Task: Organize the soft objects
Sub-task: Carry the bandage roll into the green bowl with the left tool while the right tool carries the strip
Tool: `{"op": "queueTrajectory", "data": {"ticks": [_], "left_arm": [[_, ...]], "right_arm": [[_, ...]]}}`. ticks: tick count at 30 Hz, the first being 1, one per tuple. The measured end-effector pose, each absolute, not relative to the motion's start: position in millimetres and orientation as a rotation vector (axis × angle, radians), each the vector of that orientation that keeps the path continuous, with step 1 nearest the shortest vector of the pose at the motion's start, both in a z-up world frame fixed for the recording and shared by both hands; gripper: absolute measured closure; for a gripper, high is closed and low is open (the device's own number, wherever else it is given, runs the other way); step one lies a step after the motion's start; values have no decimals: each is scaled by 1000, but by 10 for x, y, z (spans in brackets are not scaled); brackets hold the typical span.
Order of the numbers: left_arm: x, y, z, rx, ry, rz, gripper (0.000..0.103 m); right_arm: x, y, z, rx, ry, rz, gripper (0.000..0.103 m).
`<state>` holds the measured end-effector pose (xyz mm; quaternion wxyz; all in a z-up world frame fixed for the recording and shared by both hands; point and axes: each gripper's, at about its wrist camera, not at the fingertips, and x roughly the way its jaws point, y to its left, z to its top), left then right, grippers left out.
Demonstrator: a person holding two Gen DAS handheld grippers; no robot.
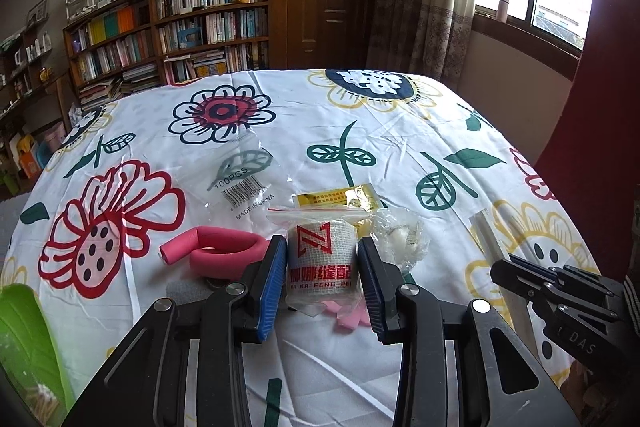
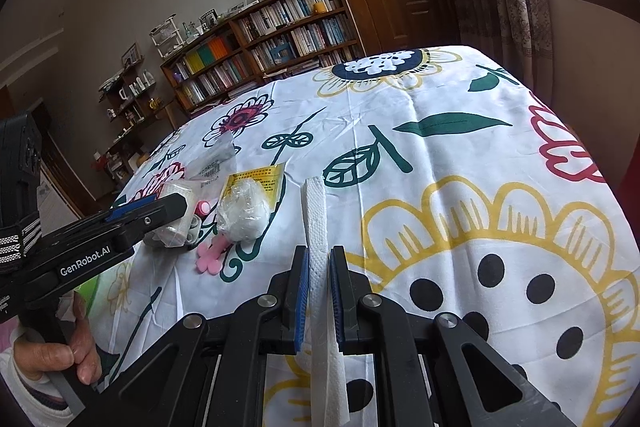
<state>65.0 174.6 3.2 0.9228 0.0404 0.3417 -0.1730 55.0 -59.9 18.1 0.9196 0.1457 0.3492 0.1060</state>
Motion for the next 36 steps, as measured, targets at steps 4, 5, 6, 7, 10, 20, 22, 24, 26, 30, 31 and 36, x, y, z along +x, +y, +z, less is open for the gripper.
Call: {"op": "queueTrajectory", "data": {"ticks": [4,5,6,7,10,20,22,24,26,30,31,36], "left_arm": [[554,1805,76,84,688,-336,65],[534,1818,82,85,685,-328,65],[514,1835,87,87,683,-320,65],[496,1854,90,86,682,-313,65],[450,1935,95,82,684,-290,65],[306,2199,104,84,666,-211,65],[276,2248,105,86,660,-196,65],[250,2294,106,88,654,-184,65],[225,2345,108,86,650,-174,65],[180,2458,119,70,643,-157,65],[171,2495,122,65,641,-152,65],[117,2693,144,37,631,-123,65]], "right_arm": [[535,-595,194,300,710,217,92],[532,-585,196,300,710,218,92],[532,-571,199,300,711,220,92],[526,-559,201,297,712,223,92],[507,-502,229,283,711,233,92],[418,-329,326,287,716,289,92],[399,-289,347,292,717,301,92],[375,-241,378,293,715,310,92],[355,-186,408,290,712,319,92],[328,-63,444,282,712,337,92],[316,-28,452,279,712,341,92],[292,159,472,270,717,366,92]]}}
